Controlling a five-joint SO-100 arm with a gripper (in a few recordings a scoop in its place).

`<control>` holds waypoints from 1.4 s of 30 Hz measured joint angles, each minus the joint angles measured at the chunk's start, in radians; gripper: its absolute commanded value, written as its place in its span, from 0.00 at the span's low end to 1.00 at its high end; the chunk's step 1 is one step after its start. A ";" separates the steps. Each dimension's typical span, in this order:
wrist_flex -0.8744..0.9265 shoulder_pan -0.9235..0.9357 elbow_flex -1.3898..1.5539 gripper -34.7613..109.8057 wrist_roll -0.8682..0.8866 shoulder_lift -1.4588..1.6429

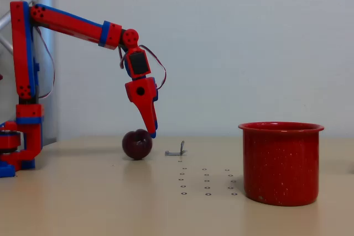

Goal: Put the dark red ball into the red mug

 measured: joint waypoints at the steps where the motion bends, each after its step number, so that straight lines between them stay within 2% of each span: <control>1: 0.017 0.000 0.009 0.48 0.000 0.006; 8: 0.149 -0.046 0.035 0.54 0.166 0.149; 20: 0.267 -0.041 0.098 0.59 0.244 0.186; 33: 0.249 -0.026 0.104 0.59 0.242 0.186; 38: 0.207 -0.026 0.104 0.62 0.186 0.176; 42: 0.196 -0.031 0.104 0.69 0.216 0.163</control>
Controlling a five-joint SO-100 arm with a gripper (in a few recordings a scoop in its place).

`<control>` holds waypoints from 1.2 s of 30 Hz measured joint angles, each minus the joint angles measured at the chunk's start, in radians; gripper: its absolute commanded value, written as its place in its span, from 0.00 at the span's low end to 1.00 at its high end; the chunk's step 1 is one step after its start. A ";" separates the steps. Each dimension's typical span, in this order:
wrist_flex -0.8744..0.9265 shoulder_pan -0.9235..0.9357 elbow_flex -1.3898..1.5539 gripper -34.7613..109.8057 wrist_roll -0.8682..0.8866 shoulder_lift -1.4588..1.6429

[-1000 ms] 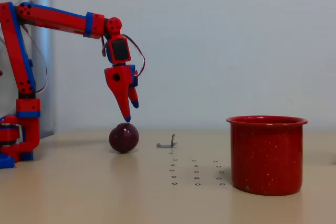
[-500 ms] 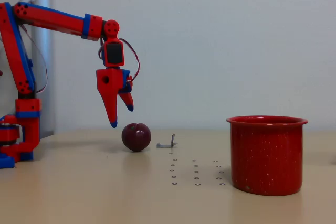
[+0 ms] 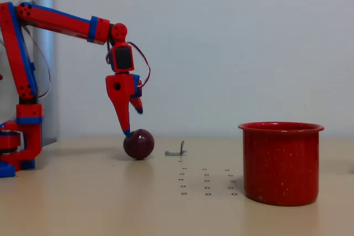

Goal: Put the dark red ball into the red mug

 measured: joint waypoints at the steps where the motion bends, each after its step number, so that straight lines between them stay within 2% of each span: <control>1: 0.000 -0.009 0.000 0.70 -0.002 -0.002; 8: 0.000 -0.031 0.000 0.71 0.041 -0.008; 14: 0.005 -0.035 -0.049 0.72 0.041 -0.137; 22: 0.170 -0.035 -0.273 0.72 0.087 -0.302; 36: 0.140 -0.008 -0.380 0.69 0.086 -0.440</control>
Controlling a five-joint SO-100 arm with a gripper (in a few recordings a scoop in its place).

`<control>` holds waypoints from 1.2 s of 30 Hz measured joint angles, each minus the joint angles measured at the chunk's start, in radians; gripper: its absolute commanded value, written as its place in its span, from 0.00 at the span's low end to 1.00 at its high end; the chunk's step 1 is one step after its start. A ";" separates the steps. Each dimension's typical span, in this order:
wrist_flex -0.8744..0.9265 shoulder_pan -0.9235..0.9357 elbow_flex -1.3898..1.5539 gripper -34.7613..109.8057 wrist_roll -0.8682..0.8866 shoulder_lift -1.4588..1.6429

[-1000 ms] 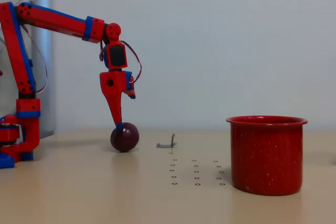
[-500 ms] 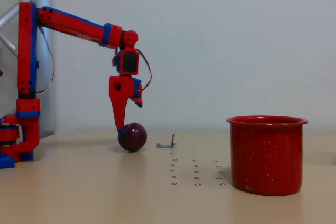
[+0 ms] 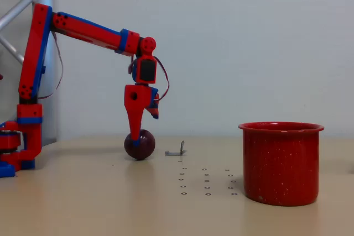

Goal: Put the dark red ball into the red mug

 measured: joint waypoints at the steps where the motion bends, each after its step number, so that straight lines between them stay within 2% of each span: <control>1: -0.009 0.006 0.000 0.68 -0.009 -0.006; 23: -0.009 0.046 0.000 0.66 -0.110 -0.006; 36: -0.005 0.051 0.107 0.52 -0.153 -0.006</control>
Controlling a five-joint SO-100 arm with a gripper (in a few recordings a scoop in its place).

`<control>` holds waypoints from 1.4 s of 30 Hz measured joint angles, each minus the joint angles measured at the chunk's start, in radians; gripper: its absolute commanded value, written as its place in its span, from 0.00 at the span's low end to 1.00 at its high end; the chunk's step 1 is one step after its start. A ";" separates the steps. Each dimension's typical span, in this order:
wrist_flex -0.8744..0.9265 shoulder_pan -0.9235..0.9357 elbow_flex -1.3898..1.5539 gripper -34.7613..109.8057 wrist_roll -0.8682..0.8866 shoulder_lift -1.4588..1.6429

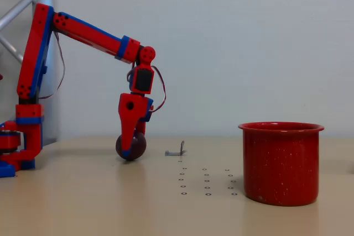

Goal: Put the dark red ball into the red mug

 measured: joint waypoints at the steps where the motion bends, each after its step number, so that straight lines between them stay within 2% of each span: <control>1: 0.000 0.003 0.000 0.51 0.000 0.002; 6: 0.000 0.005 0.011 0.45 -0.037 0.009; 17: 0.000 0.012 0.011 0.37 -0.020 0.011; 32: 0.043 0.011 -0.008 0.37 0.138 0.221; 39: 0.046 0.066 -0.141 0.38 0.137 0.219; 42: -0.018 0.103 -0.166 0.38 0.126 0.256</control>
